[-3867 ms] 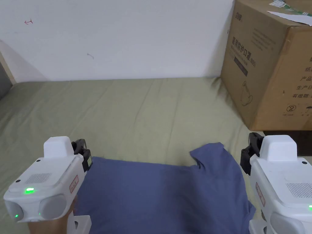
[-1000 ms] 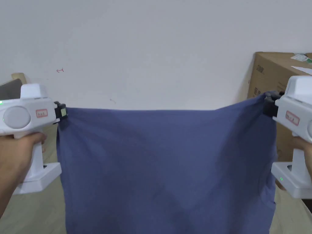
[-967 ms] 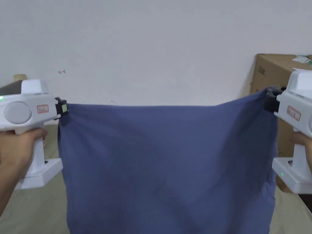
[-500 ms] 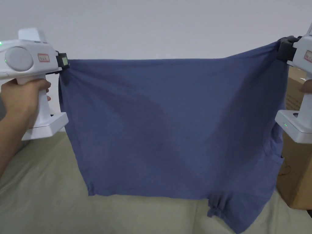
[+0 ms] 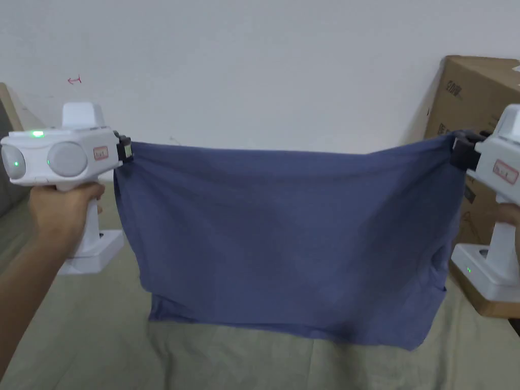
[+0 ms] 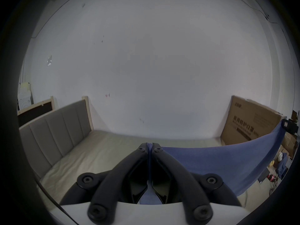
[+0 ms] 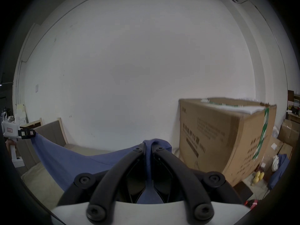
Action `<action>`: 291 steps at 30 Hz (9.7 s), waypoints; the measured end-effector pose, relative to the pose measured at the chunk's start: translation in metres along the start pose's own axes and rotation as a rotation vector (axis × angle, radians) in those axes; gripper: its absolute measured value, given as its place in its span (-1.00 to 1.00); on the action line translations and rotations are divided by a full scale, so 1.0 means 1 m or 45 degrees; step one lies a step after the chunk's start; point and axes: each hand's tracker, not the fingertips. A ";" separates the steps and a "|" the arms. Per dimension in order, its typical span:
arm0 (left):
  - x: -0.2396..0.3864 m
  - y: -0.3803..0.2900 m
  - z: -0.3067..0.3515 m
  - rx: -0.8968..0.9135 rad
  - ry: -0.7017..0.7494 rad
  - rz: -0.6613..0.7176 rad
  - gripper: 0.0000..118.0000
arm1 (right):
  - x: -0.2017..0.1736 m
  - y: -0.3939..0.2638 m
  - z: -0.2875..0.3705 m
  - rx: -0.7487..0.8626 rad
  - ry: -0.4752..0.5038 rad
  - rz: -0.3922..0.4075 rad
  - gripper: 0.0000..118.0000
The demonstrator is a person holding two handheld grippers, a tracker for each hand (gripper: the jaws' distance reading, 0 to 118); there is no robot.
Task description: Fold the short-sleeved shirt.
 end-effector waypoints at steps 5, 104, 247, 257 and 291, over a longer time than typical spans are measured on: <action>-0.001 -0.081 0.012 -0.168 -0.002 -0.067 -1.00 | 0.000 -0.068 0.024 -0.138 0.006 -0.057 -0.94; -0.037 -0.399 0.329 -0.820 0.075 -0.093 0.72 | -0.107 -0.185 0.380 -0.146 -0.136 0.139 -1.00; -0.038 -0.368 0.178 -0.977 -0.002 0.070 -0.92 | -0.048 -0.249 0.279 -0.600 -0.247 -0.012 0.21; -0.039 -0.350 0.187 -0.927 -0.014 0.083 -0.92 | -0.005 -0.361 0.238 -1.064 -0.300 -0.150 0.61; -0.053 -0.410 0.276 -1.043 0.064 0.104 -0.85 | -0.008 -0.385 0.354 -1.086 -0.253 -0.175 -0.80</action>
